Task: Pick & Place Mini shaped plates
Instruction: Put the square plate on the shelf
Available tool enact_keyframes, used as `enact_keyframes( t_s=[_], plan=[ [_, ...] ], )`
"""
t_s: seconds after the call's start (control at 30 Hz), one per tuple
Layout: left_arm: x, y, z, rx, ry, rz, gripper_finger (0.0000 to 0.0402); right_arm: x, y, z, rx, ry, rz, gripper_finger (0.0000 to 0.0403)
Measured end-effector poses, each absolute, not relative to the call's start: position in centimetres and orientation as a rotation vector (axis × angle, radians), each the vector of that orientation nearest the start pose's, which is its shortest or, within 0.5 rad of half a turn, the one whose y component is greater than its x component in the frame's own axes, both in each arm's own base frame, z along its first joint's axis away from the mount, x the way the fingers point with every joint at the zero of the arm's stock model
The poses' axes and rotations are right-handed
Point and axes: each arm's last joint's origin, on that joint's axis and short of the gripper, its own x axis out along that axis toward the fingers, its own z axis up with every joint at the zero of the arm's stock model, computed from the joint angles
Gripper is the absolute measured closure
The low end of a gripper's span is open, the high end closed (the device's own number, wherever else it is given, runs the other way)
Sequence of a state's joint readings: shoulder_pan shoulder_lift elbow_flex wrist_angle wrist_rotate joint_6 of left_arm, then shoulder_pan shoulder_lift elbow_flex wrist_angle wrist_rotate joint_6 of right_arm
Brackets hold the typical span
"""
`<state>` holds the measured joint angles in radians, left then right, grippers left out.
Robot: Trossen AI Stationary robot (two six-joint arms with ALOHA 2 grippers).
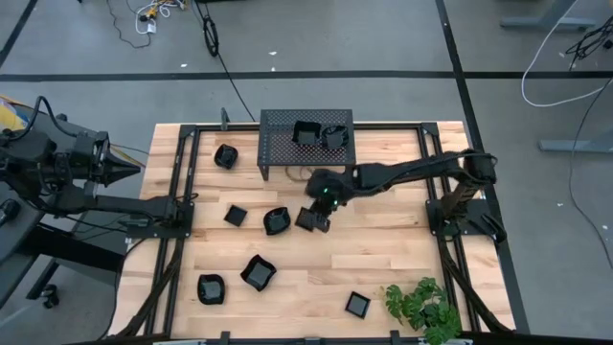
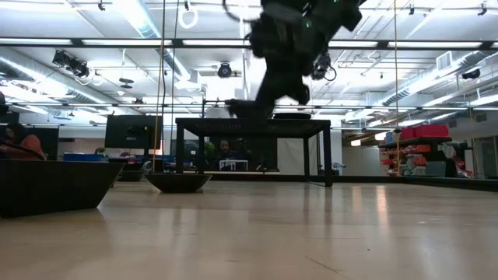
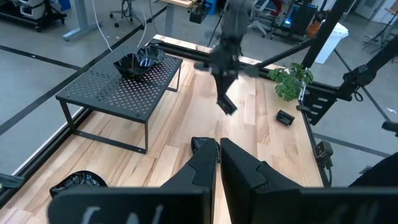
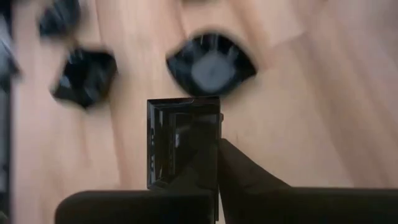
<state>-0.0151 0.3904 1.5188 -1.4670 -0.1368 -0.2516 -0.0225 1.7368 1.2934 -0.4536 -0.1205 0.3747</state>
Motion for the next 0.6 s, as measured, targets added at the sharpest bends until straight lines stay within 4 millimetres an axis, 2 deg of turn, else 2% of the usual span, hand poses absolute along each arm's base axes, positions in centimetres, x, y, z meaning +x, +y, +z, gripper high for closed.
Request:
enact_keyframes(
  t_s=[0.17, 0.3, 0.47, 0.6],
  plan=[
    [-8.2, 0.5, 41.9, -0.223, 0.321, 0.162, 0.0376, 35.5, -2.8, 27.4, 0.554, 0.763, -0.191, 0.0399],
    [-8.2, 0.5, 41.9, -0.223, 0.321, 0.162, 0.0376, 34.0, -4.7, 30.0, 0.603, 0.645, -0.285, 0.0399],
    [-8.2, 0.5, 41.9, -0.223, 0.321, 0.162, 0.0376, 32.6, -6.5, 32.1, 0.678, 0.537, -0.34, 0.0399],
    [-8.2, 0.5, 41.9, -0.223, 0.321, 0.162, 0.0376, 32.2, -7.2, 32.7, 0.72, 0.493, -0.362, 0.0399]
  ],
)
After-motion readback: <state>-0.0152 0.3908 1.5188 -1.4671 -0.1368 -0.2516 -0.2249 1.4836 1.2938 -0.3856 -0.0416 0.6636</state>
